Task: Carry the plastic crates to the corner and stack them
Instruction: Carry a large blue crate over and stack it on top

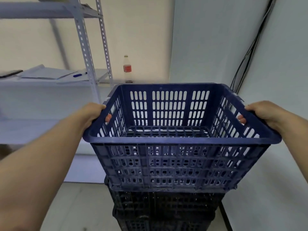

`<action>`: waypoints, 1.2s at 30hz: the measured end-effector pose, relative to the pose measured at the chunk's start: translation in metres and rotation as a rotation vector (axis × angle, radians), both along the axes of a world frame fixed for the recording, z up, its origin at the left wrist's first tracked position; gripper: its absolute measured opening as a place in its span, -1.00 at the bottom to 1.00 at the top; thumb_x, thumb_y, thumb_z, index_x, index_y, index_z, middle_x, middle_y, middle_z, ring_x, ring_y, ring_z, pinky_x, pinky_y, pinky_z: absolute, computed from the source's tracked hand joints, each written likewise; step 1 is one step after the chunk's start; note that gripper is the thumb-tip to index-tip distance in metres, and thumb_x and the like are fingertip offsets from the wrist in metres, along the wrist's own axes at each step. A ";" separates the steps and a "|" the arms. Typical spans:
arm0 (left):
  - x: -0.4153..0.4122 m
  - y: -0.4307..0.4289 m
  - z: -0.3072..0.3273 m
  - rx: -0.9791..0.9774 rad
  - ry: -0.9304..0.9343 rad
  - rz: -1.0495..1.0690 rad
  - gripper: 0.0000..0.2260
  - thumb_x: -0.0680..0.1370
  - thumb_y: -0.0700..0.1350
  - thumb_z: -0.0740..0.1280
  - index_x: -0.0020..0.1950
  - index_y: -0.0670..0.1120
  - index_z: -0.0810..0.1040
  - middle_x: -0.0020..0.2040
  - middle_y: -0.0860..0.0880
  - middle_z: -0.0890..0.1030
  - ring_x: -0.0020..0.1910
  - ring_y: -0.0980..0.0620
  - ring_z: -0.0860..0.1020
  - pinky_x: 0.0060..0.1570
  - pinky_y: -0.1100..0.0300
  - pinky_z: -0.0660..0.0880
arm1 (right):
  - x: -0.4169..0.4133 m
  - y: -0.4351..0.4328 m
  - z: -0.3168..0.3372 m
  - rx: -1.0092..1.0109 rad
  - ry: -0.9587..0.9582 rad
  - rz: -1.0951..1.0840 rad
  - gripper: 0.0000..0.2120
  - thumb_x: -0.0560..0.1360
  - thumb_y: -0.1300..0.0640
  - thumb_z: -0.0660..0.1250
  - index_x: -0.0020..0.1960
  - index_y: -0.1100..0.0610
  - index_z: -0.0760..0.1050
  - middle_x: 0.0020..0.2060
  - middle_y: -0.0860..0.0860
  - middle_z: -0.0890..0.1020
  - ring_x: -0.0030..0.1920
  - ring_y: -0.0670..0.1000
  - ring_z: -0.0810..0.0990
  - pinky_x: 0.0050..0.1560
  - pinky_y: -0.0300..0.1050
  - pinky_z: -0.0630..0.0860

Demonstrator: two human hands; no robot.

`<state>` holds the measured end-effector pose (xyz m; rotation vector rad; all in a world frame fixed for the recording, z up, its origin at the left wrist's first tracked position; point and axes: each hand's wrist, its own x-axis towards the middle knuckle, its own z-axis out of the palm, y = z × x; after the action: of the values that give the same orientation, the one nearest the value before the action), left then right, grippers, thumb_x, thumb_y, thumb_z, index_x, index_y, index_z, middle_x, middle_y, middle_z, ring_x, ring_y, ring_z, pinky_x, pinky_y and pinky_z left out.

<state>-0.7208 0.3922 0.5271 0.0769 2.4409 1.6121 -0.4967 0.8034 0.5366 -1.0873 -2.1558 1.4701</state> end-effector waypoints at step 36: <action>-0.076 0.003 -0.005 -0.003 -0.071 -0.089 -0.75 0.66 -0.20 0.07 -0.04 -0.30 0.46 -0.24 -0.19 0.53 -0.67 0.10 0.49 -0.66 0.31 0.42 | -0.045 -0.005 -0.004 -0.057 -0.116 0.020 -0.69 0.61 0.22 0.05 -0.14 0.35 0.47 -0.22 0.21 0.56 -0.34 0.07 0.55 -0.45 -0.20 0.58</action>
<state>-0.7973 0.3954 0.5225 0.1240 2.3523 1.5468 -0.5420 0.7988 0.5322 -1.2013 -2.2206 1.5215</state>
